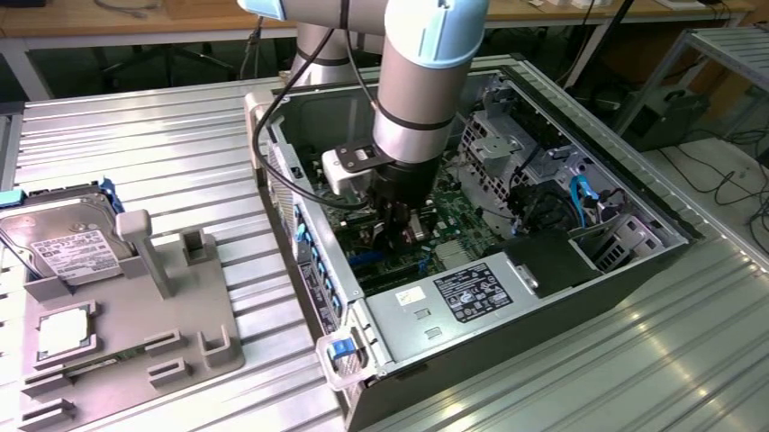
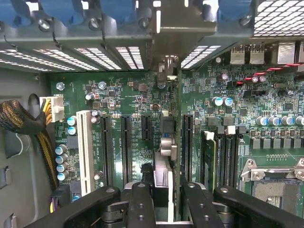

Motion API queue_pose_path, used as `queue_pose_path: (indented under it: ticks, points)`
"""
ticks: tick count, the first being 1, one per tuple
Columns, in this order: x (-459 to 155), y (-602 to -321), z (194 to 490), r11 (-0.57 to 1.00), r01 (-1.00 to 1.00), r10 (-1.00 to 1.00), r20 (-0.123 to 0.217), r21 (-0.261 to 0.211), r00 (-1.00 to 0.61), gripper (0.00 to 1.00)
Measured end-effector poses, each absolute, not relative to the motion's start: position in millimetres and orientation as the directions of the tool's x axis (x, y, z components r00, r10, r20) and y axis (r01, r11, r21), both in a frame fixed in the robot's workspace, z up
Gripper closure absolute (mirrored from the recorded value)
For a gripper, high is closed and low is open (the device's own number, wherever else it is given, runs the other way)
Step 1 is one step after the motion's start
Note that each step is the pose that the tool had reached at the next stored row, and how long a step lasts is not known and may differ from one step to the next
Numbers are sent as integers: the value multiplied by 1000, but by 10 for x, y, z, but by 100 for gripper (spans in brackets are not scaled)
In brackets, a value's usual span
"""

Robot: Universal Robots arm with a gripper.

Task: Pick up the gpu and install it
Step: 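Insert the gpu into the slot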

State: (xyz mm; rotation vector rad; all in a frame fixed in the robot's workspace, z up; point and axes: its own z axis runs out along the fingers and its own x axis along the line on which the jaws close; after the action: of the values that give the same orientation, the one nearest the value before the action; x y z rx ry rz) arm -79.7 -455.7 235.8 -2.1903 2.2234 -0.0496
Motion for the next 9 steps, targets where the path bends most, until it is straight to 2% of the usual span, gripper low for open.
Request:
queue_pose_path:
  ticks: [9]
  points:
    - [-832, -4558, 2240, 15, -999, -1000, 9, -34, -15, 72]
